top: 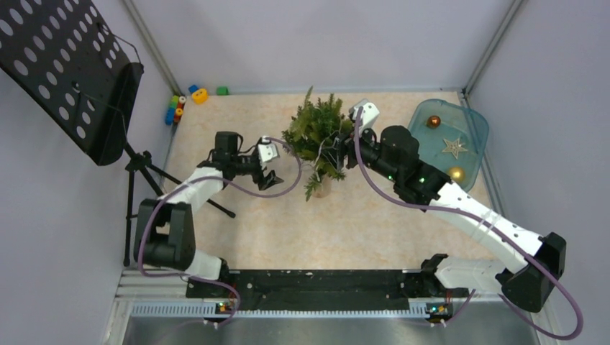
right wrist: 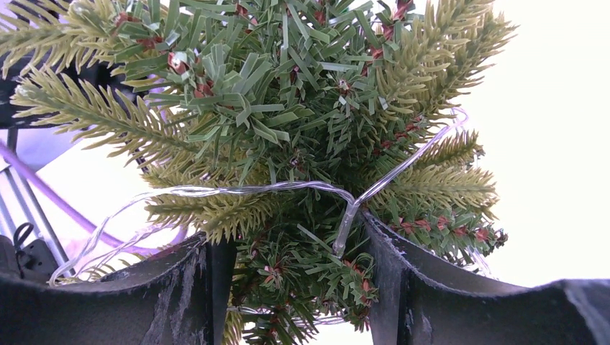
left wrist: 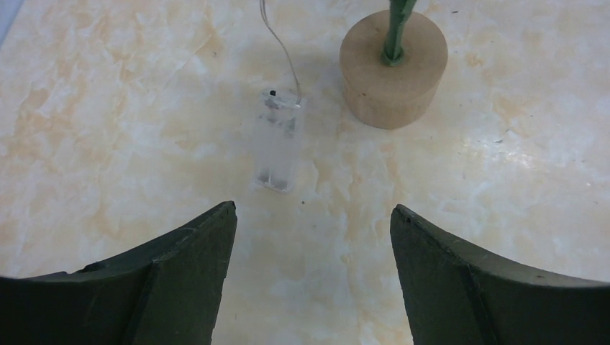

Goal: Decorate the small christmas tree

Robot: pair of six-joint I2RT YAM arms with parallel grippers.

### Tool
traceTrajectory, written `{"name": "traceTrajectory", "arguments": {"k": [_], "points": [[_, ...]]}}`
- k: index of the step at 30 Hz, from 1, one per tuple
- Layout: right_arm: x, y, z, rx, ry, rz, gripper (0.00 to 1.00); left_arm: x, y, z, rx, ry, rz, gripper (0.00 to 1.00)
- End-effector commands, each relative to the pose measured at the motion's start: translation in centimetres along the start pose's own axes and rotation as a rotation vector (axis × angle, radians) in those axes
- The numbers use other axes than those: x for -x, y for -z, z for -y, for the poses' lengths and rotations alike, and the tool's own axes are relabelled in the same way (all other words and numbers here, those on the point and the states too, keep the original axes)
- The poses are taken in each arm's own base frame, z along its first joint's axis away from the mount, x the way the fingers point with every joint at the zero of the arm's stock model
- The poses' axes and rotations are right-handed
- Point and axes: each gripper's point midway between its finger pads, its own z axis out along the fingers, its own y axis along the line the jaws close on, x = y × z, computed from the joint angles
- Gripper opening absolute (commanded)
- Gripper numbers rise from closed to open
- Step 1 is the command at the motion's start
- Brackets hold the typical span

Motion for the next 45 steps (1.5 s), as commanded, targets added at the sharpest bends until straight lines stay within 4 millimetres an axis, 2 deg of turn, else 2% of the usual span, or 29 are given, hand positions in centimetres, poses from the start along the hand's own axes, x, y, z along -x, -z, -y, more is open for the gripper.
{"name": "traceTrajectory", "arguments": {"k": [1,3,6,8,10,12,14,16,17,21,26,29,33,35,37,41,45], "points": [[1.0,0.8,0.4,-0.007,0.014,0.038,0.59,1.1,-1.7,-2.9,-0.044,-0.084,0.024,0.83],[1.0,0.9,0.4,-0.009,0.014,0.040,0.59,0.3,-2.6,-2.5,-0.081,-0.068,0.039,0.83],[1.1,1.1,0.5,-0.013,0.016,0.046,0.60,-0.3,-3.0,-3.3,-0.050,-0.062,0.014,0.82],[1.1,1.0,0.6,-0.016,0.023,0.049,0.60,0.6,-3.0,-3.3,-0.054,-0.054,0.039,0.82],[1.0,1.0,0.8,-0.023,0.028,0.047,0.60,2.7,-3.0,-2.7,-0.075,0.044,0.119,0.82],[1.1,1.2,0.8,-0.019,0.033,0.051,0.60,4.6,-3.2,-2.0,-0.090,0.060,0.177,0.82],[1.3,1.2,0.3,0.012,0.037,0.053,0.60,4.9,-4.2,-0.8,-0.086,0.052,0.163,0.82],[1.4,1.3,-0.1,0.039,0.039,0.047,0.60,4.2,-4.8,0.2,-0.070,0.100,0.149,0.81],[1.5,1.3,-0.3,0.051,0.043,0.046,0.60,4.6,-4.8,-0.1,-0.038,0.120,0.182,0.81],[1.4,1.3,-0.8,0.086,0.050,0.040,0.61,5.0,-3.8,0.1,0.075,0.252,0.284,0.80],[1.7,1.2,-1.1,0.112,0.052,0.044,0.61,4.5,-3.6,1.3,0.051,0.370,0.300,0.80],[1.7,1.3,-0.9,0.107,0.051,0.046,0.61,5.4,-2.3,0.9,0.030,0.448,0.365,0.81],[1.5,1.2,-0.9,0.111,0.044,0.042,0.61,6.2,-0.7,-1.0,0.046,0.444,0.389,0.81],[1.6,1.2,-0.9,0.112,0.044,0.043,0.61,6.0,-0.3,-0.8,0.019,0.466,0.361,0.80],[1.6,1.2,-0.8,0.111,0.042,0.044,0.61,6.5,0.5,-0.3,-0.027,0.455,0.374,0.80],[1.8,1.3,-0.8,0.112,0.040,0.048,0.61,7.4,1.8,-0.3,0.002,0.416,0.392,0.80],[2.3,1.6,-0.9,0.115,0.040,0.046,0.61,7.8,2.8,-0.7,0.041,0.410,0.340,0.81]]}}
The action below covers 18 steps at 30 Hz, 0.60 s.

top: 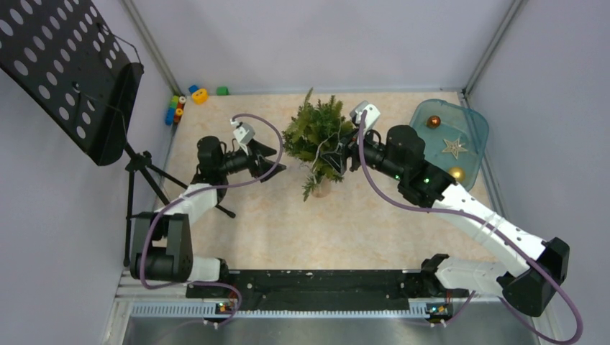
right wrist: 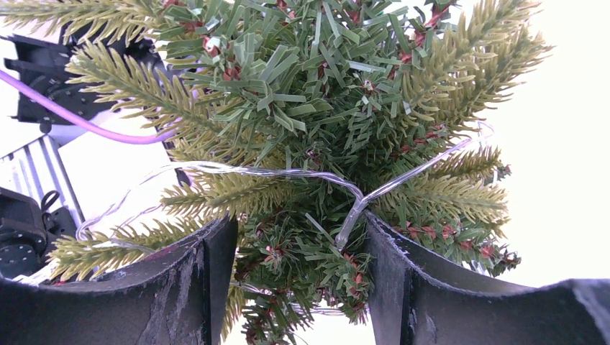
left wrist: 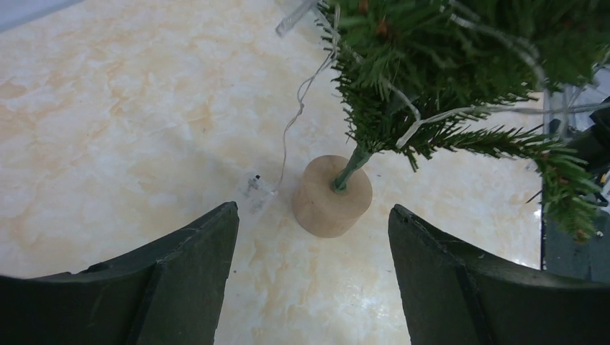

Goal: Decorate the small christmas tree

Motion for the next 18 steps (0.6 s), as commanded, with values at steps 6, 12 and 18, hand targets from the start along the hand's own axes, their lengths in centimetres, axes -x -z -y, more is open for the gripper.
{"name": "traceTrajectory", "arguments": {"k": [6,12,18], "points": [[4.0,2.3,-1.6,0.070,0.009,0.036,0.63,2.7,2.0,0.3,0.080,-0.140,-0.104,0.82],[5.1,3.5,-2.1,0.084,0.012,0.025,0.72,3.1,2.8,2.0,0.019,-0.134,-0.179,0.83],[5.1,4.0,-2.8,0.118,0.031,-0.016,0.80,3.5,3.2,2.9,0.008,-0.135,-0.215,0.80]]}}
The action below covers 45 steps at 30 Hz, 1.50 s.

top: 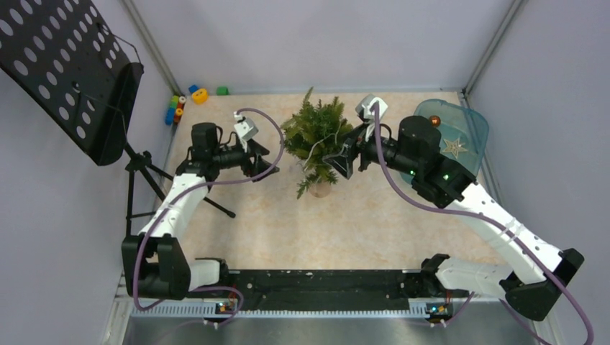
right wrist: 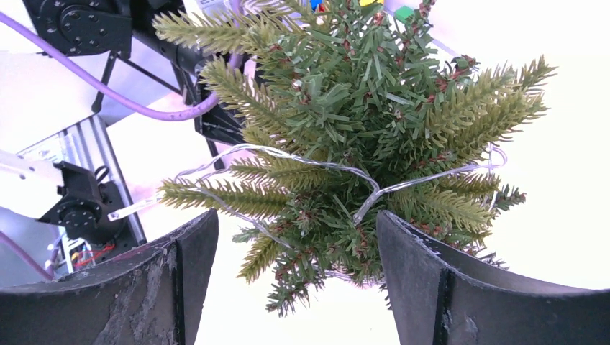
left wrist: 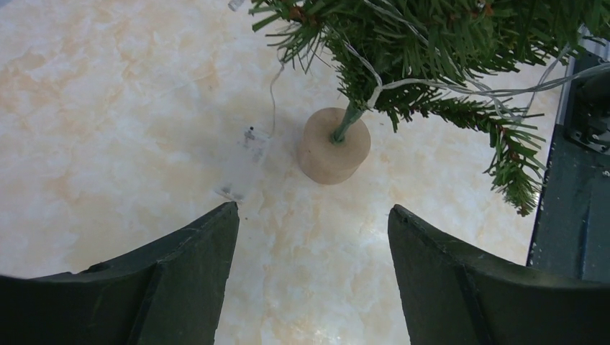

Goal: Decorate the small christmas tree

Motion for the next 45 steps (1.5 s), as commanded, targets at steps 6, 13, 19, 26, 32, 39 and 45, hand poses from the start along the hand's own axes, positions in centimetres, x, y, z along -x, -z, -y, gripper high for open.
{"name": "traceTrajectory", "arguments": {"k": [6,13,19,26,32,39,45], "points": [[1.9,0.8,-0.4,0.015,0.003,-0.011,0.80,3.9,3.2,6.1,-0.137,-0.137,0.024,0.77],[2.2,0.1,0.5,-0.044,-0.081,0.040,0.69,8.5,5.3,13.7,-0.205,-0.273,-0.022,0.79],[1.5,-0.2,1.0,-0.089,-0.236,0.099,0.46,12.1,7.1,17.4,-0.269,-0.266,0.011,0.82],[2.4,-0.8,-0.1,-0.092,-0.336,0.206,0.31,13.5,4.7,17.6,-0.162,-0.336,-0.033,0.86],[3.1,-1.3,-0.8,-0.112,-0.346,0.255,0.31,14.3,2.2,16.9,-0.105,-0.366,-0.049,0.85],[2.4,-1.6,-1.1,-0.110,-0.364,0.254,0.31,15.1,1.3,12.6,0.107,-0.435,-0.069,0.79],[2.6,-1.5,-1.7,-0.088,-0.363,0.248,0.36,15.8,1.5,8.5,0.331,-0.458,-0.058,0.72]]}}
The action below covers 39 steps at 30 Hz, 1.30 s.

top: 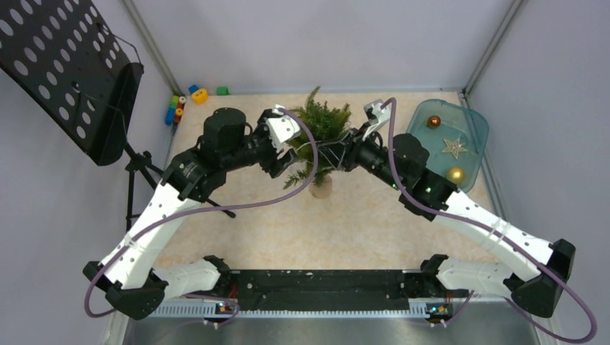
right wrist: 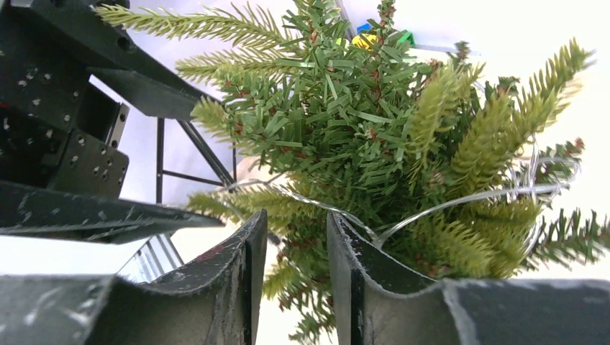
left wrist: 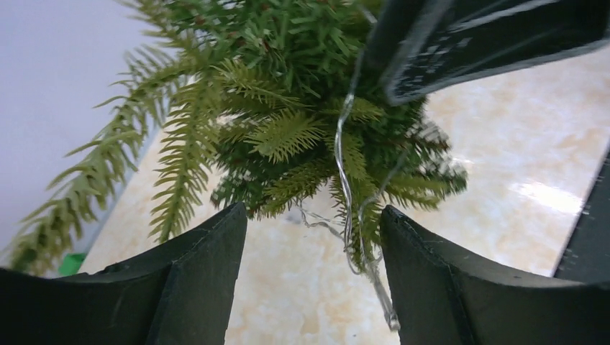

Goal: Decorate the small christmas tree

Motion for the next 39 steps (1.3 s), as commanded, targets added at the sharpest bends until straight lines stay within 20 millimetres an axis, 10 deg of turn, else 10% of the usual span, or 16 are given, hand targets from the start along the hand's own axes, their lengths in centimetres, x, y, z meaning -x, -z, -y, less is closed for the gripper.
{"name": "traceTrajectory", "arguments": {"k": [1,33,39], "points": [[2.1,0.7,-1.4,0.035,0.001,0.059,0.38,1.0,0.2,-4.1,0.213,-0.047,0.028,0.72],[5.6,5.0,-1.4,0.015,0.213,0.111,0.57,-3.0,1.2,-10.6,0.379,-0.034,-0.027,0.83],[5.4,5.1,-1.1,0.000,0.220,0.103,0.58,-2.9,1.4,-8.0,0.244,-0.035,0.033,0.86]]}}
